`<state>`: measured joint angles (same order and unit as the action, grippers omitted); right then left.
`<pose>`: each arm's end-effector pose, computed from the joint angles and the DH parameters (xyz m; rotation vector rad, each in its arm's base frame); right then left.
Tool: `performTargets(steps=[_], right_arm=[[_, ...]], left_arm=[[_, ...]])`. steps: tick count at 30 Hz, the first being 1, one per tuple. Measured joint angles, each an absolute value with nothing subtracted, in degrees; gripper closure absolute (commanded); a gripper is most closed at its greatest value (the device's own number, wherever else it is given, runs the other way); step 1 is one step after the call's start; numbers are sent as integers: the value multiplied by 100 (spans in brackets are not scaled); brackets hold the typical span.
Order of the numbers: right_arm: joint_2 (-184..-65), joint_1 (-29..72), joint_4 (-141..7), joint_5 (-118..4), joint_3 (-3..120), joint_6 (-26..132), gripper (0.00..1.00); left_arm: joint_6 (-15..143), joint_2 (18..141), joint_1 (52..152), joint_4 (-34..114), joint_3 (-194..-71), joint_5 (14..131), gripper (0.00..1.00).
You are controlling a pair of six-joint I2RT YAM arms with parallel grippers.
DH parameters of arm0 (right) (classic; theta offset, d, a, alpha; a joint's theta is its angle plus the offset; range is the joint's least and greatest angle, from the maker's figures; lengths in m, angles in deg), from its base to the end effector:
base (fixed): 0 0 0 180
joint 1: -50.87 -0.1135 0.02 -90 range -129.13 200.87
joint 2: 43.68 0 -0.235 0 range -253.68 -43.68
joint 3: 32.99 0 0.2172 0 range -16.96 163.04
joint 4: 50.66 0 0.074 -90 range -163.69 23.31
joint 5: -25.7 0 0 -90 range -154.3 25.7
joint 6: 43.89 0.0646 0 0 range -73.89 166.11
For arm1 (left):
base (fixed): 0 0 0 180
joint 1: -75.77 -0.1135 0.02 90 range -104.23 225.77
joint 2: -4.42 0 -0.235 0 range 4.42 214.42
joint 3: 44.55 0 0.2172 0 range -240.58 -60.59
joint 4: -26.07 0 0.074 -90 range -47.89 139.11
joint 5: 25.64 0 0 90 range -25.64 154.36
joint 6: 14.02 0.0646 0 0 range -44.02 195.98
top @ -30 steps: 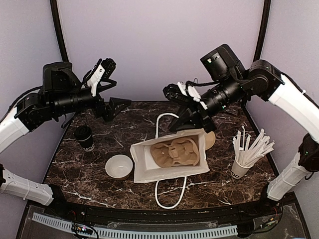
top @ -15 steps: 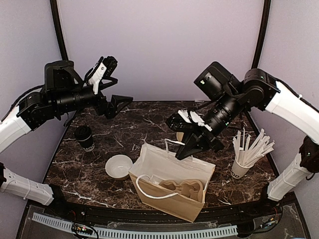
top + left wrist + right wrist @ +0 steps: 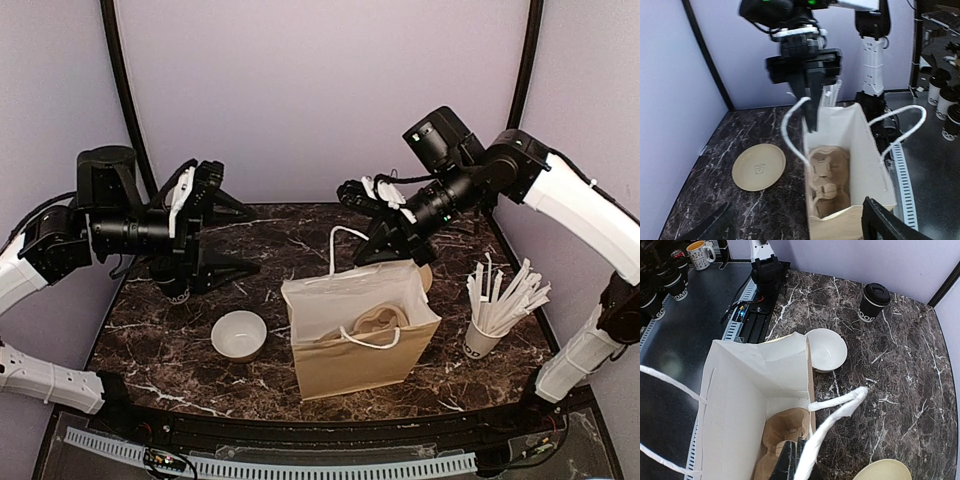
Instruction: Pack the takeout coffee
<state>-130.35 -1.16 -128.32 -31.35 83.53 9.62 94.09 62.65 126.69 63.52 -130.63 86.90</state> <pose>0.1451 0.2430 0.3612 -1.8458 1.5071 0.8172 0.1195 -0.1865 0.3925 1.2428 1.2836 -0.7573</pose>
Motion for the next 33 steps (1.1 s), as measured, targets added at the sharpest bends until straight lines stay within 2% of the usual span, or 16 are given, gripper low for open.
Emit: performTargets(steps=[8, 12, 14, 16, 17, 18, 19, 20, 24, 29, 33], right_arm=[[-13199, 2, -12786, -3139, 8353, 1026, 100], [-13215, 24, -12786, -3135, 8353, 1045, 100], [-13226, 37, -12784, -3135, 8353, 1048, 100], [-13230, 43, -12784, -3135, 8353, 1061, 100], [-13232, 45, -12782, -3135, 8353, 1065, 100], [-13236, 54, -12782, -3131, 8358, 1069, 100], [-13243, 72, -12782, -3122, 8373, 1083, 100], [-13258, 100, -12784, -3109, 8403, 1089, 100], [-13295, 229, -12753, -3083, 8550, 1155, 100], [-13451, 266, -12786, -3078, 9072, 1288, 100], [-13540, 279, -12443, -3330, 9691, 1572, 100]], left_arm=[[9658, 6932, 13830, 6599, -12988, 8854, 9], [9662, 7376, 14116, 6347, -12986, 8848, 14], [9651, 7562, 14232, 6050, -12986, 8852, 21], [9610, 7723, 14310, 5716, -12986, 8887, 34], [9555, 7806, 14341, 5558, -12999, 8913, 49], [9507, 7909, 14361, 5442, -13036, 8944, 57], [9457, 8034, 14383, 5375, -13124, 8963, 70], [9420, 8156, 14389, 5322, -13240, 8985, 77], [9350, 8519, 14409, 5292, -13751, 9055, 95], [9308, 8582, 14409, 5534, -14499, 8963, 99], [9302, 8584, 14409, 5751, -15390, 8445, 100]])
